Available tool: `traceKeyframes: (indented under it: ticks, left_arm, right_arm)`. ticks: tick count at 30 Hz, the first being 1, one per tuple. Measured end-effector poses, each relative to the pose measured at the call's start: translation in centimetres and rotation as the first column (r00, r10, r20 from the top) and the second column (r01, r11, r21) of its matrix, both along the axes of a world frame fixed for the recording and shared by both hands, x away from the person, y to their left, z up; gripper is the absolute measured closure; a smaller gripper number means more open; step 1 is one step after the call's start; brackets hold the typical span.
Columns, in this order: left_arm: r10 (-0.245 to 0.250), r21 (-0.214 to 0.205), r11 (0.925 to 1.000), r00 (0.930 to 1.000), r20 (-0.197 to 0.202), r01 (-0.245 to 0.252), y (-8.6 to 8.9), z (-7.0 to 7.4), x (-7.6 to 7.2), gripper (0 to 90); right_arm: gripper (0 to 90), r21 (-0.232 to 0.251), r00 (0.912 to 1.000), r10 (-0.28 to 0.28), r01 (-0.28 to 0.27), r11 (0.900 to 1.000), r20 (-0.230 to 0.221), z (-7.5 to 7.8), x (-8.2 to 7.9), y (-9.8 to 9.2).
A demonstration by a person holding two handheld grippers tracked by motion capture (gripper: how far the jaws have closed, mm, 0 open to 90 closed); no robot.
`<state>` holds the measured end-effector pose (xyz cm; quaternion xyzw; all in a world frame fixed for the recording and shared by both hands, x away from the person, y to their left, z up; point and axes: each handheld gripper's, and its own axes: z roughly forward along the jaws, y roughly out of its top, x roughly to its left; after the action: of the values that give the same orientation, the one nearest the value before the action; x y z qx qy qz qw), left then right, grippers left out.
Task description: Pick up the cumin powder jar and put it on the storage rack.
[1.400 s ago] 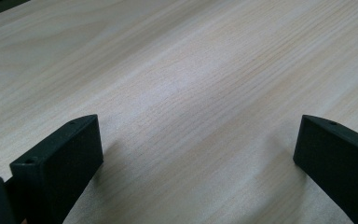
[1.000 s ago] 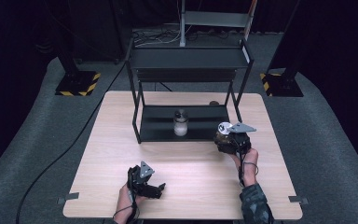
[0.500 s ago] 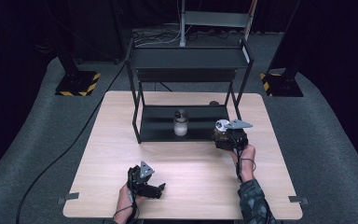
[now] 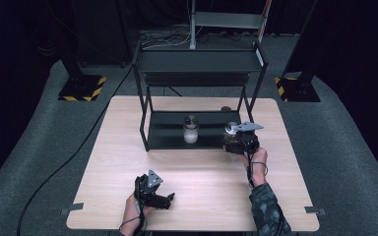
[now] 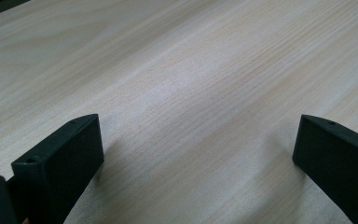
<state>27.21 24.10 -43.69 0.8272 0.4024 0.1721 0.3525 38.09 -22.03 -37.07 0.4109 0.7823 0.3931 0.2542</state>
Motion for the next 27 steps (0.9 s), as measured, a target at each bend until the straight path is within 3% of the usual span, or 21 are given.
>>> traceKeyframes:
  ticks: [27]
  left_arm:
    - [-0.001,-0.002,1.0000,1.0000,0.001,0.001,0.0,0.0,0.0,1.6]
  right_arm:
    - [30.0,0.026,0.9997,0.014,-0.013,0.9996,-0.022,-0.6,2.7,1.1]
